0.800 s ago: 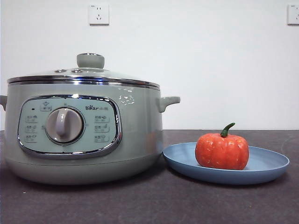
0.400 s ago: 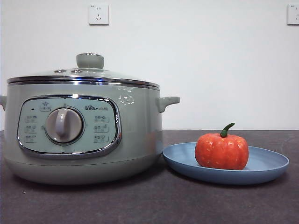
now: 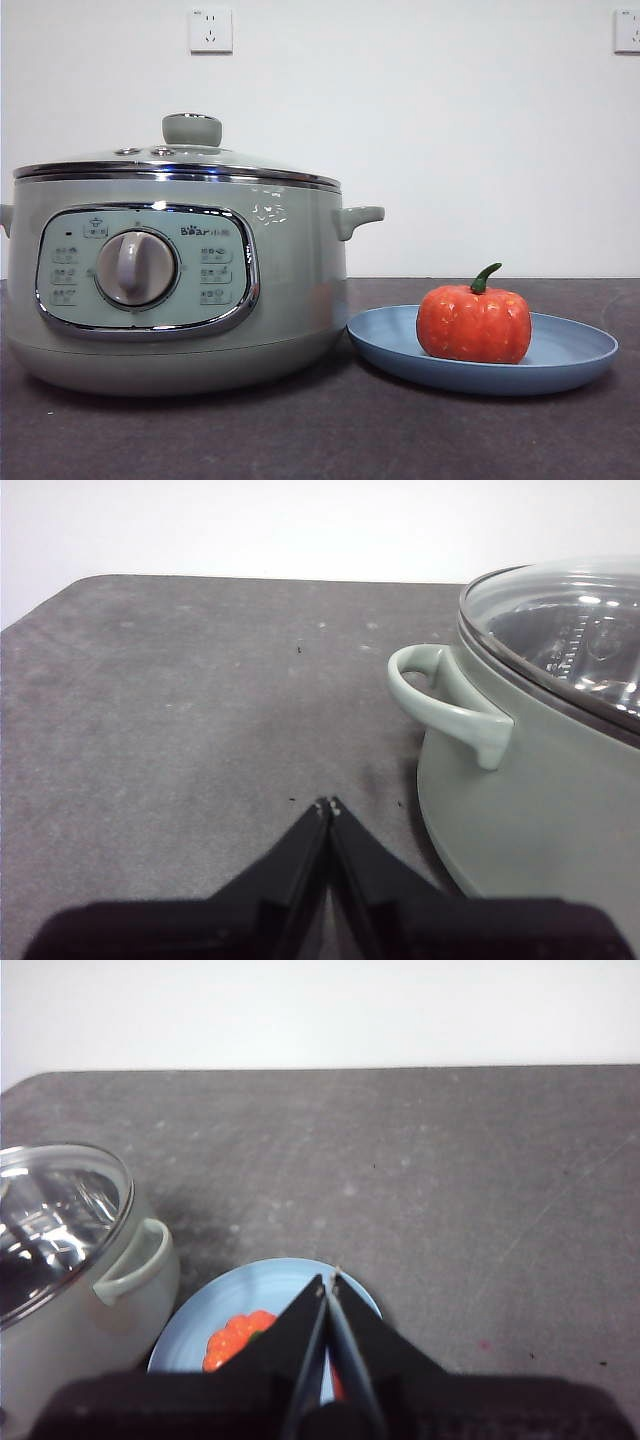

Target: Take the pumpkin out from the steamer,put the pumpkin in the blue plate,close the lid

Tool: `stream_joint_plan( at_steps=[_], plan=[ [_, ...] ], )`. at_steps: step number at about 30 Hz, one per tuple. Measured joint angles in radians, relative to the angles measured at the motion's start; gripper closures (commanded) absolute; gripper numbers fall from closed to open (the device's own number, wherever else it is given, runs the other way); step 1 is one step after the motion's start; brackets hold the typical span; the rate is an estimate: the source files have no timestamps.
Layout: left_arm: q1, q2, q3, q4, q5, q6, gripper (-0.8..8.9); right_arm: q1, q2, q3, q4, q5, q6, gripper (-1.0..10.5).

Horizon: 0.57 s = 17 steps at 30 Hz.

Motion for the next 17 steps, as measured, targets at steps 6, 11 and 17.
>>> stream_joint_plan(
  at_steps=[6,11,17],
  plan=[
    [0.0,0.0,0.0,0.0,0.0,0.0,8.17,0.0,0.0,0.0,-0.012,0.0,0.0,9.5],
    [0.0,0.0,0.0,0.0,0.0,0.0,8.17,0.0,0.0,0.0,-0.016,0.0,0.0,9.5],
    [0.0,0.0,0.0,0.0,0.0,0.0,8.17,0.0,0.0,0.0,-0.019,0.0,0.0,9.5]
  ],
)
